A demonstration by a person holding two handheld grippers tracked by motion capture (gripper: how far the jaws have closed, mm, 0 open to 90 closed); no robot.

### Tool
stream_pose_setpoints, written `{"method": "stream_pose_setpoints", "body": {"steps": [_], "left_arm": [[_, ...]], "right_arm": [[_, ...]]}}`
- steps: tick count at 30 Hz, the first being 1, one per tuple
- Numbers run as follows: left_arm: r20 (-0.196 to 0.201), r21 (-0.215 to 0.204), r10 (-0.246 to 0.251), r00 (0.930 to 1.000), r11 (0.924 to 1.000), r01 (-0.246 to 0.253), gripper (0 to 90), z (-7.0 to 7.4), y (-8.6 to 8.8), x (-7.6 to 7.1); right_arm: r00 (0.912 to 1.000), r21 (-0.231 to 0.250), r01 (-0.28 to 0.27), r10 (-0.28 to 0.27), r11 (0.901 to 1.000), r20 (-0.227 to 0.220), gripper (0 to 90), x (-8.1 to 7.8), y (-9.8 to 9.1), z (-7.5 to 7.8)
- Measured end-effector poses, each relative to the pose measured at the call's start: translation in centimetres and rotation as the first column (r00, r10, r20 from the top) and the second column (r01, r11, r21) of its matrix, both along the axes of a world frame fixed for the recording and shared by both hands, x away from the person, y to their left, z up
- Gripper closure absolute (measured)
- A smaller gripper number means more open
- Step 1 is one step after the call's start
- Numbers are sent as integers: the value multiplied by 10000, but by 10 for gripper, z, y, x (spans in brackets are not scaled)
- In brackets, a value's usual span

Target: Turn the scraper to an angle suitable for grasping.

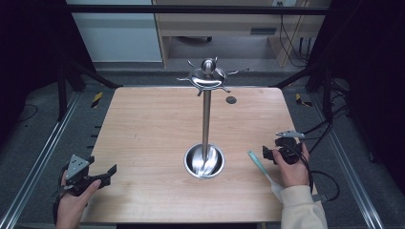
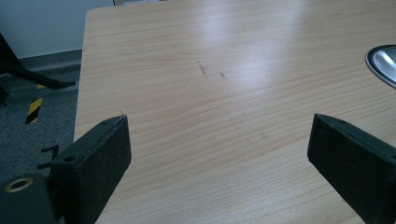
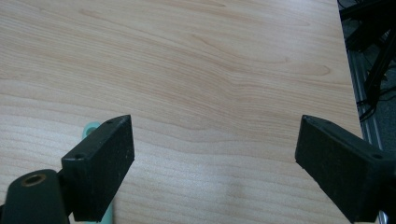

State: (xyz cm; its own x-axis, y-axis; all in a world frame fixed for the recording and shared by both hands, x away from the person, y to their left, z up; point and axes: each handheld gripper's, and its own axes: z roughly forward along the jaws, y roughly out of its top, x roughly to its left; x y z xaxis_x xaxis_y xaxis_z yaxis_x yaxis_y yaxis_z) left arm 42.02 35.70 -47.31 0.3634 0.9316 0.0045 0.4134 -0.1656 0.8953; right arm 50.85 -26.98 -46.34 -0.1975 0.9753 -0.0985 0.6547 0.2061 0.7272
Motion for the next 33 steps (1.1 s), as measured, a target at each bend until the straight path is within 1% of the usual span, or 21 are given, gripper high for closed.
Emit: {"method": "stream_pose_setpoints", "body": {"steps": [2,4,6,7,9,10,11,12,14,17,20,21,23,25,26,27,28,29,30,31,33], "left_arm": [[37,-26,-1,10000,10000,2,58,1,0,0],[64,-9,4,10000,10000,-4,58,1,0,-1],[70,-12,10,10000,10000,-10,58,1,0,-1],[54,-48,13,10000,10000,-13,58,1,0,-1],[68,-50,12,10000,10000,-12,58,1,1,0],[73,-63,13,10000,10000,-13,58,1,1,0],[72,-66,9,10000,10000,-8,58,1,0,0],[58,-71,-12,10000,10000,12,58,1,0,0],[46,-78,-11,10000,10000,12,57,1,0,0],[49,-32,-32,10000,10000,32,57,0,-1,0],[41,-51,-51,10000,10000,52,57,1,-1,0],[32,-133,-33,10000,9999,34,57,1,-1,0],[50,-162,-43,10000,9999,44,54,1,-1,0],[32,-125,-46,10000,9999,46,54,1,-1,0],[26,-115,-52,10000,9999,53,54,1,-1,0],[26,-115,-52,10000,9999,53,54,1,-1,0],[16,-34,-92,10000,10000,92,54,1,-1,0],[9,-34,-101,9999,9999,101,54,1,-1,0],[7,-33,-108,9999,9999,108,54,1,-2,0],[7,-33,-108,9999,9999,108,54,1,-2,0],[7,-23,-115,9999,9999,115,54,1,-2,0]], "right_arm": [[9999,-129,-53,55,9999,94,120,0,0,0],[9999,-19,20,-20,10000,103,127,-1,1,1],[9997,-127,-169,171,9998,185,159,-1,2,1],[9998,5,-176,176,9998,124,167,-2,4,2],[9986,5,-497,497,9988,173,241,-3,8,4],[9974,97,-705,703,9975,186,276,-4,11,5],[9956,75,-920,919,9957,157,294,-5,14,6],[9938,91,-1113,1112,9937,75,335,-5,17,6],[9875,147,-1567,1569,9875,-127,409,-5,23,5],[9750,85,-2178,2180,9760,-423,517,-5,31,4],[9678,48,-2454,2453,9694,-558,583,-7,36,5],[9654,88,-2525,2525,9676,-648,614,-7,38,4],[9574,136,-2765,2766,9609,-832,692,-7,41,3],[9496,45,-3024,3017,9532,-856,754,-8,46,3],[9460,26,-3123,3112,9500,-903,774,-8,48,2],[9460,26,-3123,3112,9500,-903,774,-8,48,2],[9388,24,-3297,3281,9441,-1044,812,-8,52,1],[9362,-11,-3370,3349,9415,-1069,825,-8,54,0],[9323,-9,-3434,3408,9392,-1209,844,-8,55,-1],[9323,45,-3391,3367,9407,-1323,859,-8,56,-2],[9288,70,-3407,3377,9402,-1524,891,-7,57,-3]]}}
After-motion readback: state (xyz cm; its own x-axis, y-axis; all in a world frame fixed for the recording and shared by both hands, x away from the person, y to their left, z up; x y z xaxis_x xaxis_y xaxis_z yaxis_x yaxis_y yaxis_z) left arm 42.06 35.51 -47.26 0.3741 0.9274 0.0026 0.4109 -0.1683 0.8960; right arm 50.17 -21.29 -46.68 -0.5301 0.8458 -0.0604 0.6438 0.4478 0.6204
